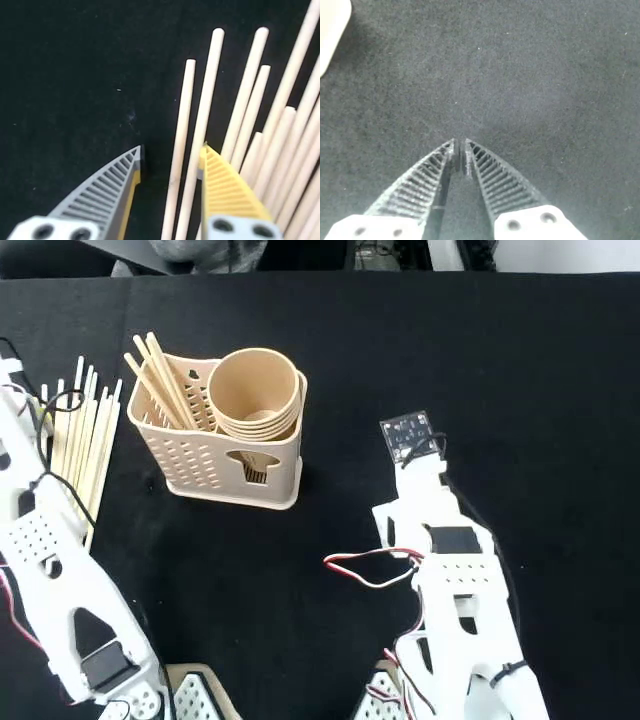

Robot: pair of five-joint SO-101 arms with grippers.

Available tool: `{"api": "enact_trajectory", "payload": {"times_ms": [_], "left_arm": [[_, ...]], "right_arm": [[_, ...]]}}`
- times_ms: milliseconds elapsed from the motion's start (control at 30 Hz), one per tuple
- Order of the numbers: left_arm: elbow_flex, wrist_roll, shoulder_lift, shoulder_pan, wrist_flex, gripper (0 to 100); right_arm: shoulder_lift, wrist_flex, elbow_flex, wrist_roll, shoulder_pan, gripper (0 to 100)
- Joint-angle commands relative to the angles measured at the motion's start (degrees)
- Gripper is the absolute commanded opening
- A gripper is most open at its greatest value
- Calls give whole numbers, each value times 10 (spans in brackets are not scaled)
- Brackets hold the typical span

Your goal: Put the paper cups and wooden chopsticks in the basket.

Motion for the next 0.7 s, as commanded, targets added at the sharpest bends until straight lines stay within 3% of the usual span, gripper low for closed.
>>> {"api": "enact_trajectory", "payload": {"times_ms": [0,167,433,667], "left_arm": [[-69,4,40,9,18,187],[-52,1,51,10,19,23],[-71,70,25,0,59,30],[-70,56,-93,3,122,30]], "right_arm": [[-3,-10,-2,5,8,28],[-3,-10,-2,5,8,28],[-3,-10,-2,5,8,28],[-3,-11,-2,5,8,28]]}}
